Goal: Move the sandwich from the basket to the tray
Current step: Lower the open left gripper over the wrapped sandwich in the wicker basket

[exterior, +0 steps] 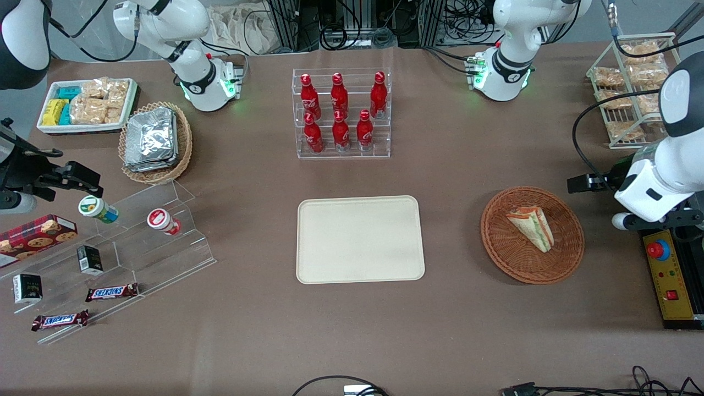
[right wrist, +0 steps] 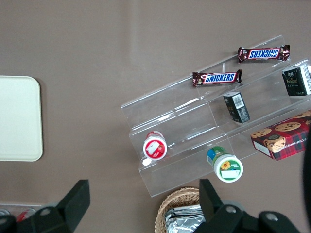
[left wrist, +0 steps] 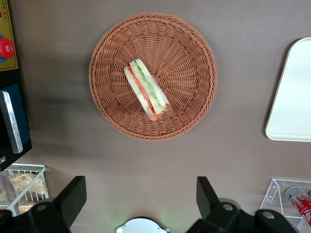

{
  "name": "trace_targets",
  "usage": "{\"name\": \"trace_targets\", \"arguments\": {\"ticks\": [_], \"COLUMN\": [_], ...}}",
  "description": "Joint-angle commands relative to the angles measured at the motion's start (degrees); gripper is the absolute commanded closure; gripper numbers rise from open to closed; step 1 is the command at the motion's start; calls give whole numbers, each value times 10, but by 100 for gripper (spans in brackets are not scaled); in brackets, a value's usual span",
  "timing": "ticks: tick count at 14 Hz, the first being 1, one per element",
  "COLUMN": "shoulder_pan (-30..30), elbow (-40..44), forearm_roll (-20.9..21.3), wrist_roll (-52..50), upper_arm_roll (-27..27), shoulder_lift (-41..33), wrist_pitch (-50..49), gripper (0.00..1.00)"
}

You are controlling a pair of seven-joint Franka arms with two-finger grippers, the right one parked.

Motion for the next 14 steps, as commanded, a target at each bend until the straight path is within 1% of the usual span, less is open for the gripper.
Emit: {"name": "trace_targets", "arguments": {"ticks": [1, 2, 4, 6, 8, 9, 10, 12, 14], "shoulder_pan": [-3, -3, -4, -4, 3, 5, 5, 5, 4], "elbow": [15, 18, 14, 13, 1, -13, -39, -116, -172], "forearm_roll": [10, 9, 5, 9, 4, 6, 10, 12, 12], "wrist_roll": [-1, -10, -70, -128, -241, -285, -307, -345, -370], "upper_arm_roll": [-2, -2, -3, -4, -1, 1, 2, 3, 3], "shoulder_lift": [10, 10, 13, 36, 70, 80, 85, 86, 86], "wrist_pitch": [-11, -11, -11, -7, 18, 47, 90, 212, 292], "gripper": [0, 0, 0, 0, 0, 0, 0, 0, 0]}}
